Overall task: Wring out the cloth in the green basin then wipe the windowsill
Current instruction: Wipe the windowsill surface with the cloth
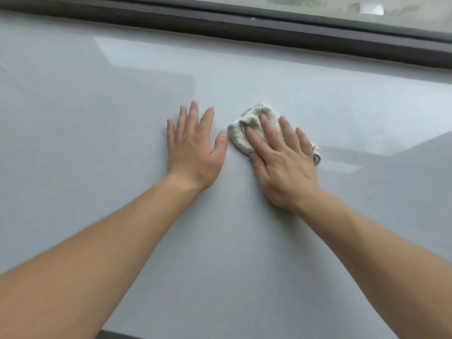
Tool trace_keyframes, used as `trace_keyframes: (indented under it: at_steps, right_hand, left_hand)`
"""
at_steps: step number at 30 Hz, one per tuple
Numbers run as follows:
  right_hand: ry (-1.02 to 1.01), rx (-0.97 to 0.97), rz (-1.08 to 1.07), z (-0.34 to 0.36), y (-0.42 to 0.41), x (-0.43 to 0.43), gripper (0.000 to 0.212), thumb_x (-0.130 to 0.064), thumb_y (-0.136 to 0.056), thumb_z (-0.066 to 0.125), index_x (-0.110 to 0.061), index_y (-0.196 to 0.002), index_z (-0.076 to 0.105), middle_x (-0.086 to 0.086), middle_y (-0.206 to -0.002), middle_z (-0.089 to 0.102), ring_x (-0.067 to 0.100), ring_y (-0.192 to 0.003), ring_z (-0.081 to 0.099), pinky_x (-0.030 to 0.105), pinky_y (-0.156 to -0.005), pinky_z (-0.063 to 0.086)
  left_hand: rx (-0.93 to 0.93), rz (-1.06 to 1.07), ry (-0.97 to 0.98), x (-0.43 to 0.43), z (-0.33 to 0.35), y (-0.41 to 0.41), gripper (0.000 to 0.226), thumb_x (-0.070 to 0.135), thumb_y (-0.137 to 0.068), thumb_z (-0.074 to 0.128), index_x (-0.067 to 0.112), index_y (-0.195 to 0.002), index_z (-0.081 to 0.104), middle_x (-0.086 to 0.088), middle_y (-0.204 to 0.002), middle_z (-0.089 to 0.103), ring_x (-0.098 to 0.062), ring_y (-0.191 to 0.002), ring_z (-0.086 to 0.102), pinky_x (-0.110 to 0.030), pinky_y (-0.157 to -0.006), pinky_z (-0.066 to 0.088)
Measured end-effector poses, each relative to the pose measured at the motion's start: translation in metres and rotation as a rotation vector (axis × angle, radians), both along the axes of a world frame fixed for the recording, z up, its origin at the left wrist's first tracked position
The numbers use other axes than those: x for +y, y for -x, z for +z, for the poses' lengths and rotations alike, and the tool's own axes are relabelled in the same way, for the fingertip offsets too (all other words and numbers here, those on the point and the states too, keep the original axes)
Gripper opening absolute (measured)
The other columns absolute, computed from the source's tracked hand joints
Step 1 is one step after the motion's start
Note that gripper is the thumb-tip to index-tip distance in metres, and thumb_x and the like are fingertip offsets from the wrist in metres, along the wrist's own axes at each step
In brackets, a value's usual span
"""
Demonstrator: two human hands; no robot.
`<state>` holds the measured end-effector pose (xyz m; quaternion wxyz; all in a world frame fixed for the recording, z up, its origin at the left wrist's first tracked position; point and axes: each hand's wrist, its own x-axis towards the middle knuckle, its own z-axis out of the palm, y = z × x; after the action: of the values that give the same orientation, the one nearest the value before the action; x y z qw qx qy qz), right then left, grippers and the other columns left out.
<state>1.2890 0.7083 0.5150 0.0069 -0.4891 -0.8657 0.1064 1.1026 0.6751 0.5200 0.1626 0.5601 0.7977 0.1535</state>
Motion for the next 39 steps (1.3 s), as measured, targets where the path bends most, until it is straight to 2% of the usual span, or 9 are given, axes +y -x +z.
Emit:
trace_keyframes:
  at_steps: [3, 8, 15, 20, 24, 26, 31, 35, 39]
  right_hand:
    - [-0.004, -0.021, -0.02, 0.001, -0.02, 0.047, 0.051, -0.052, -0.104, 0.022, -0.046, -0.154, 0.02, -0.015, -0.167, 0.005, 0.021, -0.154, 0.002, 0.044, -0.123, 0.0]
    - [0.055, 0.014, -0.578, -0.001, 0.022, 0.127, 0.055, -0.042, -0.102, 0.018, -0.04, -0.157, 0.014, -0.009, -0.168, -0.002, 0.027, -0.154, -0.006, 0.051, -0.121, -0.004]
    - [0.026, 0.023, 0.067, 0.006, 0.04, 0.125, 0.052, -0.052, -0.104, 0.019, -0.045, -0.155, 0.019, -0.014, -0.167, 0.004, 0.021, -0.154, 0.0, 0.044, -0.122, -0.001]
    - [0.033, 0.031, -0.294, 0.001, 0.09, 0.162, 0.054, -0.05, -0.102, 0.019, -0.043, -0.155, 0.018, -0.008, -0.168, 0.002, 0.027, -0.154, -0.002, 0.052, -0.121, -0.003]
    - [0.017, 0.03, 0.07, 0.002, 0.078, 0.156, 0.053, -0.054, -0.104, 0.018, -0.045, -0.155, 0.02, -0.013, -0.167, 0.006, 0.021, -0.154, 0.0, 0.045, -0.122, -0.001]
    - [0.018, 0.018, 0.059, 0.004, 0.041, 0.17, 0.053, -0.056, -0.103, 0.019, -0.046, -0.155, 0.021, -0.015, -0.167, 0.005, 0.019, -0.154, 0.002, 0.042, -0.122, 0.0]
    - [0.046, -0.005, -0.299, 0.011, -0.06, 0.183, 0.051, -0.055, -0.104, 0.022, -0.046, -0.155, 0.022, -0.016, -0.167, 0.004, 0.019, -0.154, 0.003, 0.041, -0.122, -0.001]
    - [0.028, 0.006, -0.624, 0.002, -0.025, 0.159, 0.053, -0.047, -0.103, 0.019, -0.043, -0.156, 0.018, -0.01, -0.168, 0.003, 0.023, -0.154, -0.001, 0.046, -0.122, -0.003]
    - [0.015, -0.027, -0.268, 0.001, -0.021, 0.123, 0.054, -0.052, -0.102, 0.019, -0.045, -0.156, 0.014, -0.012, -0.168, 0.002, 0.021, -0.154, -0.002, 0.044, -0.123, -0.003]
  left_hand:
    - [0.139, -0.033, 0.11, 0.007, -0.011, -0.011, 0.069, 0.056, -0.094, 0.017, 0.028, -0.157, 0.013, -0.007, -0.167, -0.004, -0.025, -0.152, -0.014, -0.053, -0.12, -0.012]
    - [0.261, -0.036, 0.112, 0.007, -0.018, -0.014, 0.069, 0.055, -0.096, 0.018, 0.028, -0.158, 0.007, -0.01, -0.167, -0.007, -0.03, -0.152, -0.015, -0.057, -0.119, -0.007]
    - [0.275, -0.042, 0.101, 0.008, -0.017, -0.013, 0.07, 0.056, -0.094, 0.017, 0.028, -0.158, 0.01, -0.011, -0.167, -0.004, -0.032, -0.152, -0.012, -0.058, -0.12, -0.006]
    - [0.274, -0.042, 0.102, 0.011, -0.018, -0.013, 0.071, 0.055, -0.093, 0.02, 0.027, -0.158, 0.015, -0.012, -0.166, 0.0, -0.033, -0.153, -0.008, -0.06, -0.119, -0.003]
    - [0.274, -0.055, 0.103, 0.01, -0.017, -0.013, 0.07, 0.055, -0.094, 0.019, 0.027, -0.158, 0.012, -0.011, -0.167, -0.001, -0.032, -0.152, -0.01, -0.06, -0.119, -0.002]
    - [0.269, -0.057, 0.104, 0.009, -0.017, -0.012, 0.07, 0.055, -0.094, 0.019, 0.027, -0.158, 0.012, -0.011, -0.167, -0.002, -0.032, -0.153, -0.01, -0.06, -0.119, -0.002]
    - [0.267, -0.056, 0.119, 0.009, -0.017, -0.012, 0.07, 0.055, -0.094, 0.016, 0.027, -0.158, 0.007, -0.011, -0.166, -0.007, -0.031, -0.152, -0.014, -0.06, -0.119, -0.002]
    - [0.268, -0.056, 0.137, 0.01, -0.016, -0.014, 0.071, 0.055, -0.093, 0.013, 0.027, -0.158, 0.003, -0.011, -0.166, -0.01, -0.031, -0.151, -0.017, -0.06, -0.119, -0.005]
    - [0.269, -0.06, 0.147, 0.01, -0.014, -0.014, 0.071, 0.056, -0.094, 0.012, 0.028, -0.158, 0.0, -0.01, -0.166, -0.012, -0.03, -0.151, -0.018, -0.059, -0.119, -0.007]
